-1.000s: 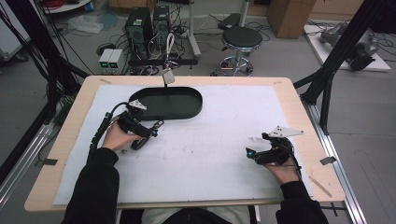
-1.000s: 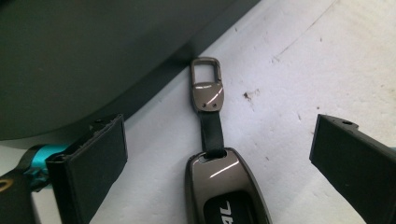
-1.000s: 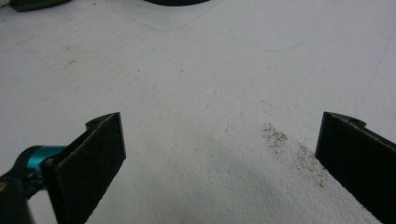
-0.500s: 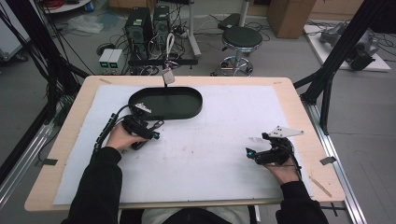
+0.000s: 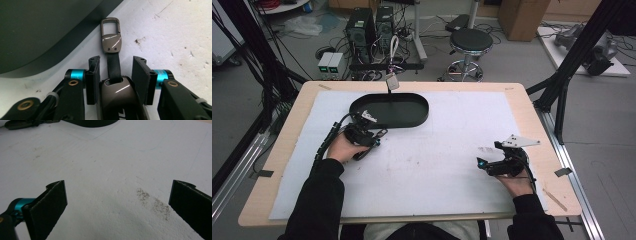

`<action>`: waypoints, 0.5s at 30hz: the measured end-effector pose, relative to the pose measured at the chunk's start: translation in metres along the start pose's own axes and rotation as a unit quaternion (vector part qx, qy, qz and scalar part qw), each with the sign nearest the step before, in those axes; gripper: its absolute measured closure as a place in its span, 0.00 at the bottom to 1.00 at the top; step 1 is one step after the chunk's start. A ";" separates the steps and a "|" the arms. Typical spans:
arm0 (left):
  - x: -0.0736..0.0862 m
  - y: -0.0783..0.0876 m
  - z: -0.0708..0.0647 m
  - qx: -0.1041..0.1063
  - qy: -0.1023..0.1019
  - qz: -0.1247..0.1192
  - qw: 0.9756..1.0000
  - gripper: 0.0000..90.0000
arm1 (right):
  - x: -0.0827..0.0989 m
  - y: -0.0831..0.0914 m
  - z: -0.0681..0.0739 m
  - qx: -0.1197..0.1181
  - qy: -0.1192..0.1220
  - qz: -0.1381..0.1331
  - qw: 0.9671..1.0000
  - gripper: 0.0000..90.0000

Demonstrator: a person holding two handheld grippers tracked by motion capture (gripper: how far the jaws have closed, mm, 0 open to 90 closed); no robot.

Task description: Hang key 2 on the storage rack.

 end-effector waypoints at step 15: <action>-0.004 -0.003 0.002 0.007 0.032 -0.015 0.999 0.90 | 0.000 0.000 0.001 -0.001 0.000 0.001 1.000 0.02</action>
Point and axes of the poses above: each handheld gripper's, and its own axes: y roughly backward along the jaws, x roughly out of its underside, z roughly to its left, the point moved 10 cm from there along -y, roughly forward along the jaws, and after that the axes turned 11 degrees about -y, right-handed, at the moved point
